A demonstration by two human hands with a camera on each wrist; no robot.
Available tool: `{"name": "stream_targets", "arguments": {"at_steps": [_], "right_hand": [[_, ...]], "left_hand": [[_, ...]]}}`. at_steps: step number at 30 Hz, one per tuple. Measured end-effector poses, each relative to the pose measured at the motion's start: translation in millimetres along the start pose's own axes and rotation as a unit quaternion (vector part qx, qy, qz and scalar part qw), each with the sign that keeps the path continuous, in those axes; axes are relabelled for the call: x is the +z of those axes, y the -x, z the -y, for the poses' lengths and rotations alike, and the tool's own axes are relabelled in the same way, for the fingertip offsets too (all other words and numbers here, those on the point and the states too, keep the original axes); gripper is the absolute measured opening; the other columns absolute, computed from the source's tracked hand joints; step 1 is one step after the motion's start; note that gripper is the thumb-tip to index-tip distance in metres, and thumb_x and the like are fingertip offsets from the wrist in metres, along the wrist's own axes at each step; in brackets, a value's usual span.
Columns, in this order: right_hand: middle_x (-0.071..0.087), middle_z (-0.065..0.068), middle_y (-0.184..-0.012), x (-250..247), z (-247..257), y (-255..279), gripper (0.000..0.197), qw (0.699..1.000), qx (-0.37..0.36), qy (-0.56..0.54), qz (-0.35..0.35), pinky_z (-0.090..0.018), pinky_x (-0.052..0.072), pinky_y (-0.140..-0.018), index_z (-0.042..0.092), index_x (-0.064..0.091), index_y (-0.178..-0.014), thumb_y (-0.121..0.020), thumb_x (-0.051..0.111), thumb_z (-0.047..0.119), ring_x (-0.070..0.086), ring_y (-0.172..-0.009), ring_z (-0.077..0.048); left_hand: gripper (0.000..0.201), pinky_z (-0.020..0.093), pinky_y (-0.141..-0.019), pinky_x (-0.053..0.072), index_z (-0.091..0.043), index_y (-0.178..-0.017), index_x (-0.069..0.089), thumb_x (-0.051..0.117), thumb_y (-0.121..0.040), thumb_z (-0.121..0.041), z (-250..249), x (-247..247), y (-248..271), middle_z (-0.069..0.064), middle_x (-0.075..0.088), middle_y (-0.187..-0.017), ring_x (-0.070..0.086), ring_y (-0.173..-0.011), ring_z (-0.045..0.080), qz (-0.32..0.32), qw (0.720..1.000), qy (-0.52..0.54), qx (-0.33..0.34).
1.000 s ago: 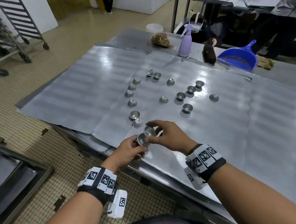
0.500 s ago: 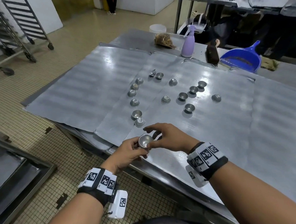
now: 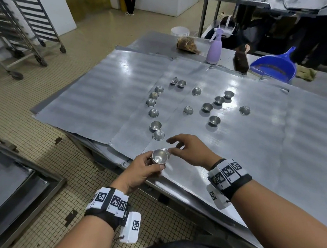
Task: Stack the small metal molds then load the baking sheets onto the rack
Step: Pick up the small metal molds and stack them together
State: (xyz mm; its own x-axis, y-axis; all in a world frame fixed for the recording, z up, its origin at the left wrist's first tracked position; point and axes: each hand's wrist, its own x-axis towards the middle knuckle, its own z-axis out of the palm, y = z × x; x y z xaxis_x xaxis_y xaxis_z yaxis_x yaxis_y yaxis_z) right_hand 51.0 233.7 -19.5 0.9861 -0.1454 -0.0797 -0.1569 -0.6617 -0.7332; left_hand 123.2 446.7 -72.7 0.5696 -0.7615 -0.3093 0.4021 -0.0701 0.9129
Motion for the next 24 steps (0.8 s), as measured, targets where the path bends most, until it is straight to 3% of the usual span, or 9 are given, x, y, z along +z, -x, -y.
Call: {"name": "stream_targets", "arguments": {"at_steps": [2,4,9,13,19,22,24], "right_hand": [[0.066,0.001,-0.121,3,-4,-6,0.039,0.999,0.019,0.04,-0.01,-0.034,0.051,-0.092,0.019,0.066,-0.127,-0.091,0.069,0.033,0.065,-0.093,-0.015],[0.063,-0.004,-0.125,11,-10,-12,0.047,0.995,0.036,0.088,0.021,-0.036,0.05,-0.093,0.018,0.06,-0.135,-0.092,0.067,0.034,0.065,-0.095,-0.019],[0.053,-0.006,-0.139,34,-18,-23,0.062,0.986,0.035,0.138,0.084,-0.032,0.045,-0.097,0.023,0.048,-0.147,-0.09,0.067,0.038,0.061,-0.113,-0.024],[0.054,-0.003,-0.133,45,-21,-28,0.058,0.981,0.033,0.168,0.094,-0.032,0.045,-0.095,0.028,0.052,-0.143,-0.088,0.068,0.033,0.058,-0.116,-0.024],[0.058,-0.002,-0.11,46,-28,-27,0.033,0.981,0.04,0.179,0.057,-0.03,0.043,-0.079,0.019,0.06,-0.118,-0.087,0.066,0.026,0.061,-0.101,-0.026],[0.056,-0.004,-0.115,45,-32,-22,0.044,0.983,0.038,0.175,0.051,-0.029,0.043,-0.081,0.018,0.056,-0.131,-0.089,0.065,0.026,0.06,-0.103,-0.026],[0.053,-0.005,-0.118,44,-34,-19,0.04,0.982,0.039,0.172,0.06,-0.032,0.046,-0.086,0.018,0.058,-0.13,-0.092,0.063,0.027,0.06,-0.102,-0.026]], "left_hand": [[0.048,0.037,-0.075,0.055,-0.009,-0.123,0.067,0.084,-0.078,-0.015,2,-6,4,0.011,0.069,-0.096,0.064,-0.078,0.023,-0.011,1.0,0.001,0.001],[0.041,0.035,-0.072,0.055,-0.008,-0.121,0.066,0.08,-0.083,-0.011,3,-11,9,0.011,0.068,-0.091,0.062,-0.074,0.023,-0.021,1.0,0.0,0.002],[0.043,0.029,-0.068,0.052,-0.005,-0.121,0.063,0.077,-0.082,-0.012,3,-19,19,0.004,0.068,-0.083,0.061,-0.07,0.015,-0.043,0.999,0.006,-0.001],[0.05,0.028,-0.071,0.052,-0.007,-0.121,0.064,0.082,-0.076,-0.018,4,-23,23,-0.002,0.072,-0.084,0.066,-0.075,0.01,-0.051,0.999,0.01,-0.004],[0.043,0.03,-0.072,0.052,-0.007,-0.125,0.063,0.077,-0.084,-0.009,4,-25,23,-0.001,0.071,-0.085,0.064,-0.075,0.01,-0.048,0.999,0.003,-0.011],[0.041,0.028,-0.073,0.051,-0.008,-0.124,0.064,0.077,-0.086,-0.011,1,-22,21,-0.004,0.071,-0.085,0.065,-0.075,0.008,-0.04,0.999,-0.017,-0.014],[0.041,0.029,-0.069,0.051,-0.007,-0.121,0.064,0.078,-0.083,-0.015,-1,-18,19,0.0,0.069,-0.082,0.062,-0.072,0.012,-0.037,0.999,-0.022,-0.014]]}}
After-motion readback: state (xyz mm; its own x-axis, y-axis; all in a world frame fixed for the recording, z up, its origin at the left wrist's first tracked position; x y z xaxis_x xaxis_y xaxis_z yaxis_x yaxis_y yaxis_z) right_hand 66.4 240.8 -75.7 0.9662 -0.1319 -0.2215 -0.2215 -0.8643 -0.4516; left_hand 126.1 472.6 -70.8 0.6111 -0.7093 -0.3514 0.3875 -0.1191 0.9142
